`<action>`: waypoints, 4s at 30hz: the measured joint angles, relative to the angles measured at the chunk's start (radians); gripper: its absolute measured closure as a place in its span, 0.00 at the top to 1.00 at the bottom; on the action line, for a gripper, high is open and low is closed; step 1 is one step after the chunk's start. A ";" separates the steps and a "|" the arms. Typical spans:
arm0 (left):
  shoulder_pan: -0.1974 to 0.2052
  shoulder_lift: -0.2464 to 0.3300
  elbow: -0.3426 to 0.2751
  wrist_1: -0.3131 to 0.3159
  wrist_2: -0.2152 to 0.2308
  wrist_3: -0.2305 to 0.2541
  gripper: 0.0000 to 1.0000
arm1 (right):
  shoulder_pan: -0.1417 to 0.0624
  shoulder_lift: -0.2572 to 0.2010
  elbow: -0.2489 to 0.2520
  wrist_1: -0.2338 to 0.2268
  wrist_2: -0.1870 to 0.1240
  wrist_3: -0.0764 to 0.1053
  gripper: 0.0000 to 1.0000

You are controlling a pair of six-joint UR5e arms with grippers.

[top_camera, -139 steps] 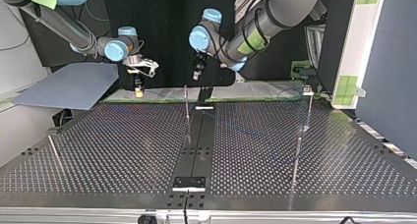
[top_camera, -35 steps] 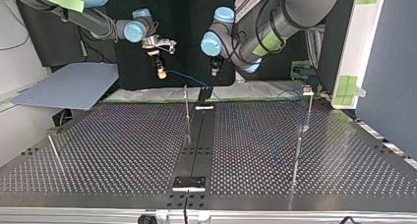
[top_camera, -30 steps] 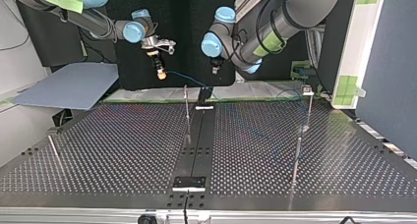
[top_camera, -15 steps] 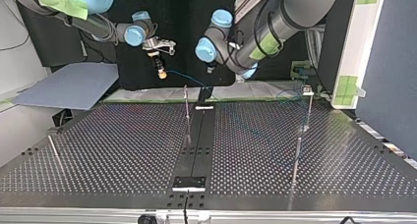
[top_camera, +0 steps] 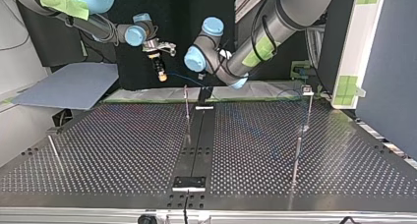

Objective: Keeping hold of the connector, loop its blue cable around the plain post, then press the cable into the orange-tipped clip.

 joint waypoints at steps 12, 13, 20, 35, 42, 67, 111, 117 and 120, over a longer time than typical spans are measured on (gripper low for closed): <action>0.003 0.000 0.116 -0.116 -0.013 -0.003 1.00 | 0.006 0.000 0.001 -0.040 -0.039 -0.060 0.00; 0.004 -0.001 0.128 -0.128 -0.012 -0.001 1.00 | 0.008 0.000 0.001 -0.041 -0.046 -0.063 0.00; 0.018 -0.003 0.195 -0.195 0.016 0.012 1.00 | 0.017 0.000 0.001 -0.043 -0.061 -0.068 0.00; 0.058 -0.048 0.305 -0.343 0.010 0.057 1.00 | 0.027 -0.001 0.000 -0.041 -0.067 -0.065 0.00; 0.065 -0.073 0.320 -0.408 0.012 0.080 1.00 | 0.029 -0.001 -0.001 -0.040 -0.067 -0.062 0.00; 0.076 -0.153 0.467 -0.653 0.043 0.136 1.00 | 0.038 0.000 -0.009 -0.031 -0.070 -0.060 0.00; 0.101 -0.274 0.568 -0.707 0.079 0.107 1.00 | 0.056 0.000 -0.017 -0.019 -0.073 -0.066 0.00; 0.099 -0.277 0.567 -0.663 0.076 0.084 1.00 | 0.059 0.000 -0.017 -0.019 -0.073 -0.067 0.00; 0.097 -0.291 0.569 -0.655 0.069 0.080 1.00 | 0.061 0.000 -0.017 -0.019 -0.073 -0.067 0.00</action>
